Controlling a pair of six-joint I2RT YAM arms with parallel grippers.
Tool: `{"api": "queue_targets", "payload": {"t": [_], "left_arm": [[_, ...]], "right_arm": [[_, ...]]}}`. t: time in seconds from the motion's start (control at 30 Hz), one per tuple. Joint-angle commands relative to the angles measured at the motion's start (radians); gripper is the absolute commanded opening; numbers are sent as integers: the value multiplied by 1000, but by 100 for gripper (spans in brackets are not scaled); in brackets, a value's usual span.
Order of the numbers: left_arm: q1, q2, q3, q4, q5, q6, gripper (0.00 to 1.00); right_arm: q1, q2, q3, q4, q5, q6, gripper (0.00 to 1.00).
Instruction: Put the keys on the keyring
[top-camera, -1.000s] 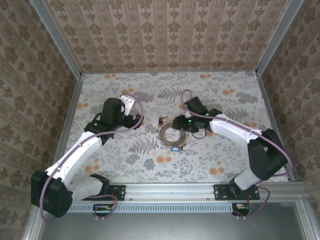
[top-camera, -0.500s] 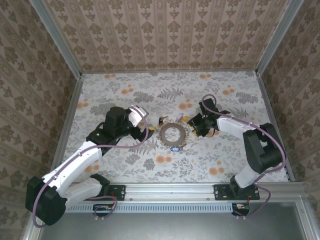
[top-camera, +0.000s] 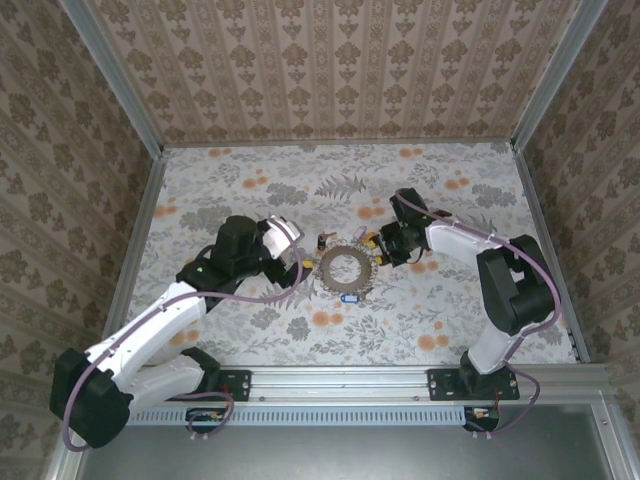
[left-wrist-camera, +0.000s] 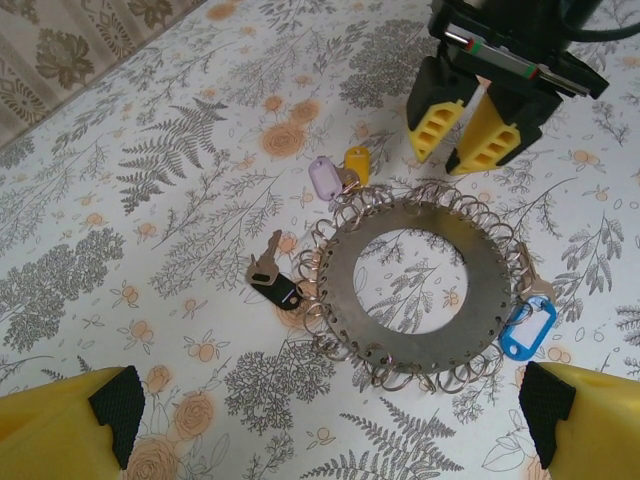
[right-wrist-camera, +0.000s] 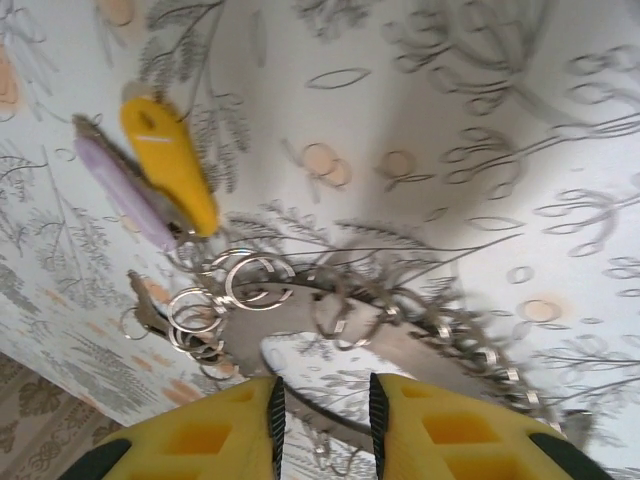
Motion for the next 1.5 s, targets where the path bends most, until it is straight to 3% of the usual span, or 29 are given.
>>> {"api": "queue_targets", "payload": {"t": [0.0,0.3,1.3,1.47], "left_arm": [[-7,11,26,-12,10,22,100],[-7,13,30,-21,0,40,99],[-7,13,37,-40,-4,56,99],[-7,14,37,-41,-5,59,99]], "right_arm": [[32,41,13,-93,11,137,30],[33,4,12,-223,166,184,29],[38,96,53,-112,131,318,26],[38,102,48,-85,124,317,18]]}}
